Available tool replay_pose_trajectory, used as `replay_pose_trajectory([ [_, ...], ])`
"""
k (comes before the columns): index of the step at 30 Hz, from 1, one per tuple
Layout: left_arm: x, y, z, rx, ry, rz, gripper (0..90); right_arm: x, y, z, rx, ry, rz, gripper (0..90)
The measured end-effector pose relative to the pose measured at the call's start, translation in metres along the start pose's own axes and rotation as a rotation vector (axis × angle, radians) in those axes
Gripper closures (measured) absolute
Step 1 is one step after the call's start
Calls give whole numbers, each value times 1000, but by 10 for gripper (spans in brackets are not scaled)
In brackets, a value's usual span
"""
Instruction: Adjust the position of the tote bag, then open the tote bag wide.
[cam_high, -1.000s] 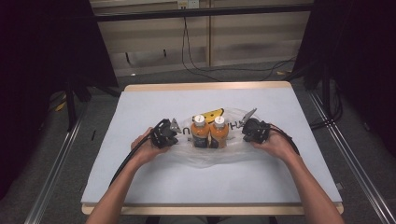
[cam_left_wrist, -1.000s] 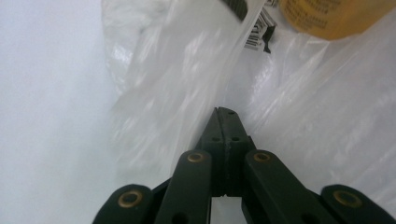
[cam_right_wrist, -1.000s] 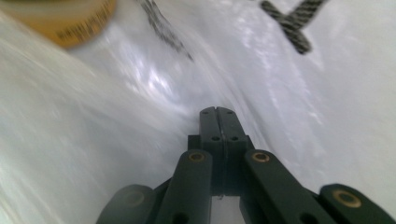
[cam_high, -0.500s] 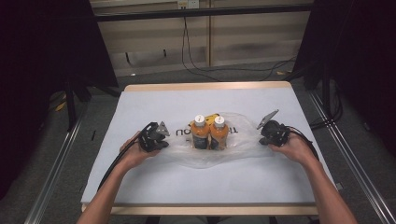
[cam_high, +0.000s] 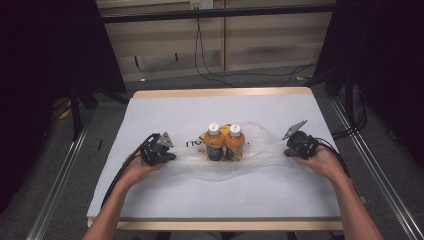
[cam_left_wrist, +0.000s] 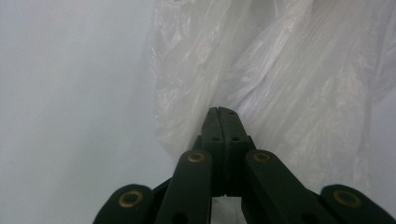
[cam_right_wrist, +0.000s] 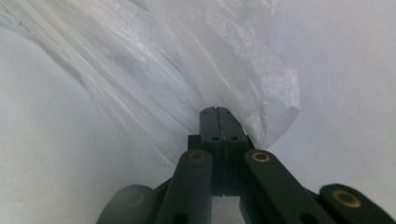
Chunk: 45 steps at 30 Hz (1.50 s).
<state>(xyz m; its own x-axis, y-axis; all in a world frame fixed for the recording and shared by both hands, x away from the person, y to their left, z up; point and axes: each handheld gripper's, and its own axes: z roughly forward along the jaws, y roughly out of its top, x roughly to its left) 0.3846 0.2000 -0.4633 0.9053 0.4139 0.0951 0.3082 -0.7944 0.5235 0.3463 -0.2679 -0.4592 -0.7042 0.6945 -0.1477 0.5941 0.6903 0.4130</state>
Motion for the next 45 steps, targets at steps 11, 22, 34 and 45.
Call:
replay_pose_trajectory([
  [11,3,-8,-4,-25,-40,-47,900,2,-6,-2,-20,-4,15,900],
  [22,7,-14,-8,-176,-108,-132,900,-1,-5,-9,-192,54,73,900],
  [34,-4,5,-18,-303,-132,-135,900,6,-5,-27,-341,99,97,900],
  [45,-17,15,-25,-362,-127,-109,900,9,-1,-47,-486,152,113,900],
])
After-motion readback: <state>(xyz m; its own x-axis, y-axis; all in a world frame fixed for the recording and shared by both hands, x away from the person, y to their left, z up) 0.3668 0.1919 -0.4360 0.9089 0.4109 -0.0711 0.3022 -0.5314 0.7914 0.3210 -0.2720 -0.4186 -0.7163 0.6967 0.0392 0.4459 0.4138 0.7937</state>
